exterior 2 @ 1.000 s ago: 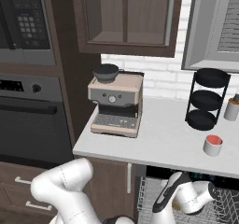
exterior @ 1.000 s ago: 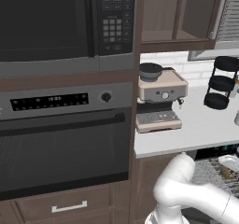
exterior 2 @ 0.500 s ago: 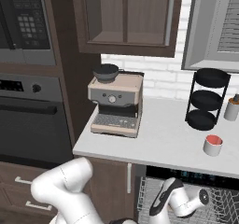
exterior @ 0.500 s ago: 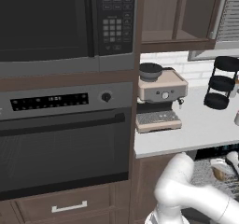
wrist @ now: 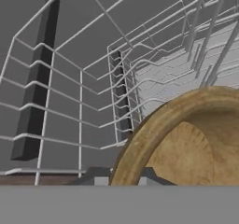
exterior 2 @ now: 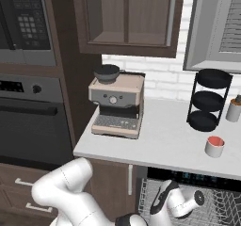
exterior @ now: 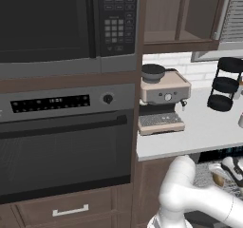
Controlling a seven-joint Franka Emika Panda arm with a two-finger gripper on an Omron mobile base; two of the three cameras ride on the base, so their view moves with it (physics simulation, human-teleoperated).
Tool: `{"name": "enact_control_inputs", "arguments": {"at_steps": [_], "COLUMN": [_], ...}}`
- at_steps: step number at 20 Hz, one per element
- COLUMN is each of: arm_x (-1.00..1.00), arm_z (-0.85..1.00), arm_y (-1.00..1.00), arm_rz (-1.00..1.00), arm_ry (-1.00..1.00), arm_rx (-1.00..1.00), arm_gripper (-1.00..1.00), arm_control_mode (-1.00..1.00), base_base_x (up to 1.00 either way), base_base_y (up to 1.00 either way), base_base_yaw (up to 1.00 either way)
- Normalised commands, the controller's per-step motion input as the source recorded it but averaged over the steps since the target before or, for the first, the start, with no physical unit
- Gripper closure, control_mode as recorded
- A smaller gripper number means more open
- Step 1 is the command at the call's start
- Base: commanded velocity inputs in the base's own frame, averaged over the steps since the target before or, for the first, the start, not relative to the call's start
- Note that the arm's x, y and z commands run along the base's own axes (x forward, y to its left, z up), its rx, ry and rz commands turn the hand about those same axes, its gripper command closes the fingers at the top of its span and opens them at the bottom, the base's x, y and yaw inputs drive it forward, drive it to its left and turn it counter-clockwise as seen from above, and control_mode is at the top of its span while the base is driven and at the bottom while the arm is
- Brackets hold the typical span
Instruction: Pick up the cup and bowl from the counter, place them in the dishwasher, and close the dishwasher door.
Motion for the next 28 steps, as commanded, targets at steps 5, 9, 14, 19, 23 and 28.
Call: {"name": "enact_control_inputs", "arguments": {"at_steps": [5,9,14,19,23,28], "arm_x": [0.00,0.00,0.00,0.06,0.09,0.13], "arm_z": [-0.21,-0.19,-0.18,-0.11,-0.32,-0.44], "arm_y": [-0.03,0.00,-0.01,-0.14,-0.23,-0.18], "arm_rz": [0.00,0.00,0.00,0.00,-0.04,-0.16], "arm_ry": [0.00,0.00,0.00,0.00,0.04,0.00], "arm_rx": [0.02,0.02,0.03,0.03,-0.04,-0.31], "arm_gripper": [1.00,-1.00,-1.00,-1.00,-1.00,-1.00], "arm_control_mode": [-1.00,-1.00,-1.00,-1.00,-1.00,-1.00], "base_base_x": [0.00,0.00,0.00,0.00,0.00,0.00], "base_base_y": [0.00,0.00,0.00,0.00,0.00,0.00], "base_base_yaw": [0.00,0.00,0.00,0.00,0.00,0.00]}}
